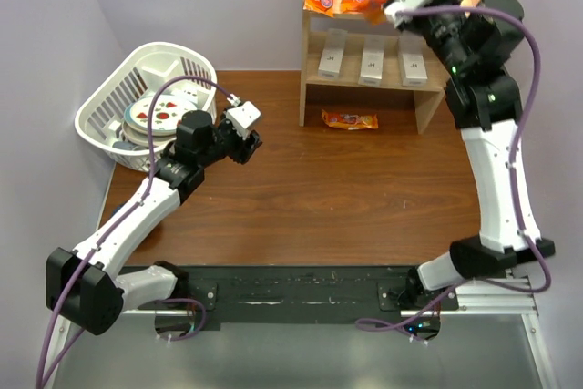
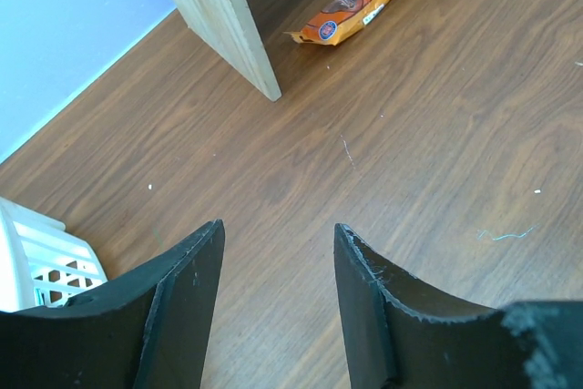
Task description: Place and organize the shaving razors onto the shelf
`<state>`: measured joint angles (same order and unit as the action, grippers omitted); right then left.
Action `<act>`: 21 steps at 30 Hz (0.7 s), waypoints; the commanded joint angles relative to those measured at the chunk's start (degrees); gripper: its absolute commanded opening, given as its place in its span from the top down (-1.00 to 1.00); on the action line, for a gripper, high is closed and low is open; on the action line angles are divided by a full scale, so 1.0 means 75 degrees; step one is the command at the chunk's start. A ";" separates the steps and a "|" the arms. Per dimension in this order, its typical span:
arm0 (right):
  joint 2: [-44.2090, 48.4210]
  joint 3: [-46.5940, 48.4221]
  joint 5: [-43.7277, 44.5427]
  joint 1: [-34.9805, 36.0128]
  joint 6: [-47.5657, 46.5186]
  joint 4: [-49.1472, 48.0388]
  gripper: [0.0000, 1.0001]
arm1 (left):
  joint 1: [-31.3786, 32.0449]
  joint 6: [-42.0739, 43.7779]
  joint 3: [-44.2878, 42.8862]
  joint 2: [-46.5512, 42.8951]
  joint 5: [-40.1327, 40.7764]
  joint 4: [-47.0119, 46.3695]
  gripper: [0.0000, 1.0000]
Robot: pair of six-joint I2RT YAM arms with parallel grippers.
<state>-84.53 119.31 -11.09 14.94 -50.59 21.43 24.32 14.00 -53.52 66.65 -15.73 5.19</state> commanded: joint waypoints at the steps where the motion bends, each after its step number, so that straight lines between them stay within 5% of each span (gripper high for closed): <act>1: -0.1030 0.1316 0.0987 -0.0421 -0.0274 -0.1533 1.00 | -0.0031 -0.0120 0.0163 -0.0121 -0.0130 -0.0423 -0.13; 8: -0.2180 0.2760 0.0706 -0.1346 -0.0450 -0.2060 1.00 | -0.0136 -0.0144 0.0315 -0.0250 -0.0200 -0.0341 -0.13; 21: -0.2944 0.2690 -0.0477 -0.1968 -0.1024 -0.2248 1.00 | -0.0465 -0.0472 0.0397 -0.0321 -0.0470 -0.0376 -0.13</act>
<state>-106.17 137.88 -11.27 0.21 -56.45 7.64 21.82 12.05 -50.94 65.91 -17.87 4.78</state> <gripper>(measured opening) 0.010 0.564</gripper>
